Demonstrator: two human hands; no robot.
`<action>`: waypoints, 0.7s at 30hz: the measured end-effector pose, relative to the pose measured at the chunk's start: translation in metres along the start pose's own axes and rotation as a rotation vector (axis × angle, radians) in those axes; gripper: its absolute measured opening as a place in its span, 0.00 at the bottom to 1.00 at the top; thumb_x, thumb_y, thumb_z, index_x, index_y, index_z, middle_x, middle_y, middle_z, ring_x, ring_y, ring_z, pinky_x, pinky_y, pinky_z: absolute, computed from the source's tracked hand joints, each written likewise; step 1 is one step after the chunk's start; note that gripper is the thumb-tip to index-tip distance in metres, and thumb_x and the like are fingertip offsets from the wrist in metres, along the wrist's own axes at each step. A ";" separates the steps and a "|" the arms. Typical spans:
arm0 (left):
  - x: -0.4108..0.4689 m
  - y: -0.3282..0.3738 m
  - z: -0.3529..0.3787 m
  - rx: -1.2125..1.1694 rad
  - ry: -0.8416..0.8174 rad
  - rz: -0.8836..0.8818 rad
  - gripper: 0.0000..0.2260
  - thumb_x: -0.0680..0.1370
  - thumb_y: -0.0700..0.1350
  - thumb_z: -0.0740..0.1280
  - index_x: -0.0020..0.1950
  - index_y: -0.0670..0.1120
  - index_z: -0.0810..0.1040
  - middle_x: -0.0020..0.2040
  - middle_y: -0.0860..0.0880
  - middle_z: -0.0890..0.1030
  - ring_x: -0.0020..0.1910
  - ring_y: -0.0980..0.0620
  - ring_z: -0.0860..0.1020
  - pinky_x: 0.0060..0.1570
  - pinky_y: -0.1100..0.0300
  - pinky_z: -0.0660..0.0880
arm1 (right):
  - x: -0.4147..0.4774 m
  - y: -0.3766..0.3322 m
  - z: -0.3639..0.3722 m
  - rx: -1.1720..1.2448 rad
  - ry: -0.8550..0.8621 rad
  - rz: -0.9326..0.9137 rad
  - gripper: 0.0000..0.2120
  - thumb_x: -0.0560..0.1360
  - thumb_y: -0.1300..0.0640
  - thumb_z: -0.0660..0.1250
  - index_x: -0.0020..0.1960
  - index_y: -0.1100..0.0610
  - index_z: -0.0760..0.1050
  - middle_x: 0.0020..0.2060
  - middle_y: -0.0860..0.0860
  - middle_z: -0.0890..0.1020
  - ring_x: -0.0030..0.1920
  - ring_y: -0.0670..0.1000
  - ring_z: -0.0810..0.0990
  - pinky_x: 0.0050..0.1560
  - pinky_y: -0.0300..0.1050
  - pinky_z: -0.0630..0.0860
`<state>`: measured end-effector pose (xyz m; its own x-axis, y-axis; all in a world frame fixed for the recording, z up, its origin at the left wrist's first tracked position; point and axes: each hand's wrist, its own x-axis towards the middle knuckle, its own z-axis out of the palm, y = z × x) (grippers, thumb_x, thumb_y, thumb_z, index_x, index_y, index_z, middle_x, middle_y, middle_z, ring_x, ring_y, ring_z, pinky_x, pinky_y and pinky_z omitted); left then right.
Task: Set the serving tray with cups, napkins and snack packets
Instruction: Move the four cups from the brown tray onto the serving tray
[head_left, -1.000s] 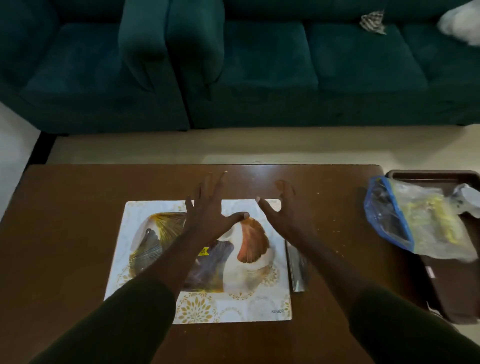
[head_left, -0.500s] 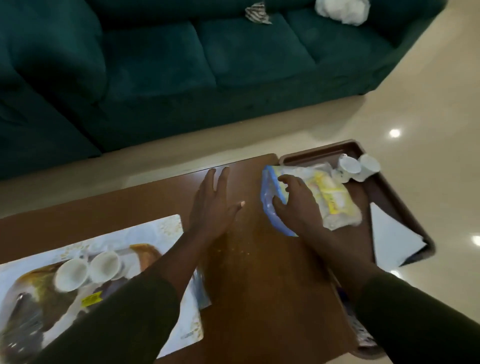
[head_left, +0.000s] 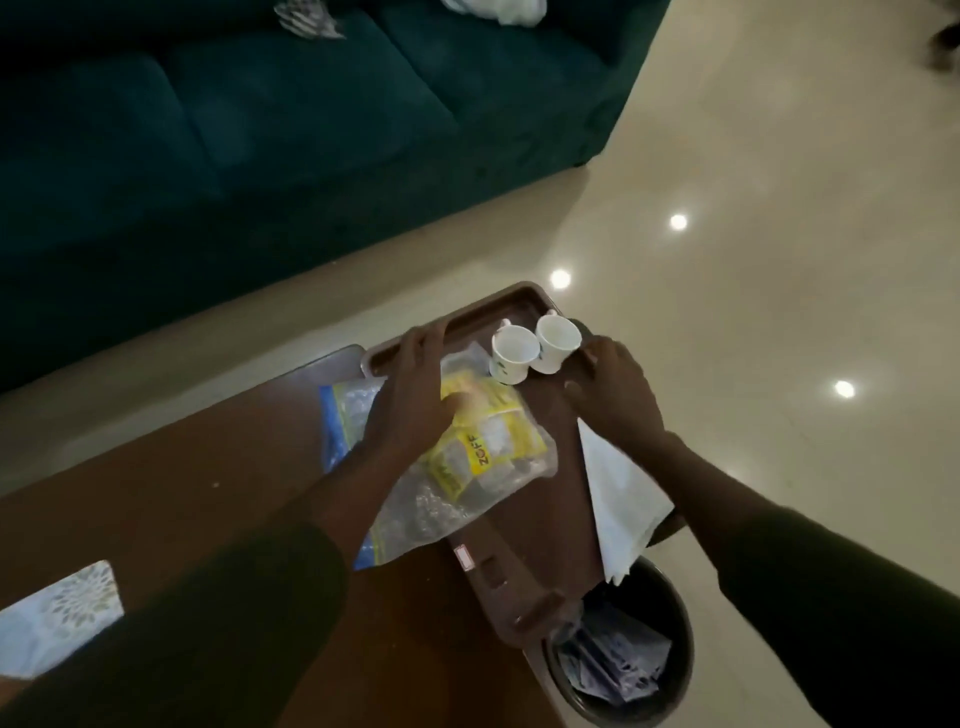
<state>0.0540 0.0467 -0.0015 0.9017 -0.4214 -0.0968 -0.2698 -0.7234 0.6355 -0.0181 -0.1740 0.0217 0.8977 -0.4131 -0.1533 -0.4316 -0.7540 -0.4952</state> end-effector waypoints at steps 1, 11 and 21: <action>0.009 0.003 0.007 0.000 -0.029 0.009 0.42 0.72 0.47 0.75 0.79 0.50 0.53 0.76 0.44 0.60 0.74 0.43 0.63 0.64 0.48 0.70 | 0.006 0.009 -0.001 0.029 -0.016 0.000 0.25 0.69 0.59 0.65 0.65 0.55 0.68 0.59 0.54 0.76 0.61 0.57 0.72 0.52 0.47 0.70; 0.076 0.034 0.054 0.042 -0.267 0.037 0.36 0.68 0.48 0.76 0.74 0.49 0.66 0.71 0.46 0.73 0.70 0.45 0.71 0.66 0.47 0.71 | 0.062 0.024 0.032 0.148 -0.049 -0.088 0.32 0.63 0.49 0.72 0.66 0.48 0.67 0.60 0.54 0.76 0.57 0.57 0.76 0.55 0.51 0.75; 0.067 0.039 0.067 -0.099 -0.019 0.002 0.25 0.66 0.44 0.77 0.63 0.52 0.78 0.60 0.49 0.82 0.61 0.46 0.77 0.54 0.58 0.73 | 0.063 0.021 0.032 0.122 0.046 -0.051 0.24 0.68 0.52 0.72 0.61 0.57 0.72 0.53 0.55 0.80 0.54 0.58 0.77 0.55 0.53 0.74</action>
<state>0.0813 -0.0468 -0.0345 0.8942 -0.4340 -0.1095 -0.2361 -0.6653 0.7083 0.0320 -0.1996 -0.0252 0.9119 -0.4010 -0.0879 -0.3693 -0.7079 -0.6021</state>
